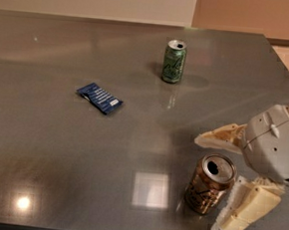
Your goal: Pick orange can
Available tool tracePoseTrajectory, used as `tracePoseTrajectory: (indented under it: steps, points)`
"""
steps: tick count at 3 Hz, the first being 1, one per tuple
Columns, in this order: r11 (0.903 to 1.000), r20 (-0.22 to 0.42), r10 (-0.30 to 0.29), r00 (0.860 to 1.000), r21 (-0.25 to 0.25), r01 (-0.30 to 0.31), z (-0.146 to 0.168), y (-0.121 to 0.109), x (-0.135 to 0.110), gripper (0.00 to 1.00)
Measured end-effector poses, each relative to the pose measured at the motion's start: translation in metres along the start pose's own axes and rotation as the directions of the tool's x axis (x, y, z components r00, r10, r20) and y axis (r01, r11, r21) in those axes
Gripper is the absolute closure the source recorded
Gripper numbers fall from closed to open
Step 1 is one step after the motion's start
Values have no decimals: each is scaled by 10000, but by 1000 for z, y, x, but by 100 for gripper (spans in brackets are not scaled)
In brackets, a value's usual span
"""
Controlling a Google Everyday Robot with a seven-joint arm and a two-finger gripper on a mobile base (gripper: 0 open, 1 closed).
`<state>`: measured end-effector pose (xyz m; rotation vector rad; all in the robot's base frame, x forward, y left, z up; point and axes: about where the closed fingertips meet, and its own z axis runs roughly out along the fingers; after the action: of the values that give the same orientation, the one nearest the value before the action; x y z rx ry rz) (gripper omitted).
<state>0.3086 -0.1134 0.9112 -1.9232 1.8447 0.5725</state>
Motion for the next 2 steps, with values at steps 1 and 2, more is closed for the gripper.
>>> tracePoseTrajectory:
  steps: [1,2]
  points:
    - [10000,25,-86,10000,-47,86,3,2,-2,43]
    - [9999,-91,-108,9999,69,108,0,-1,0,65]
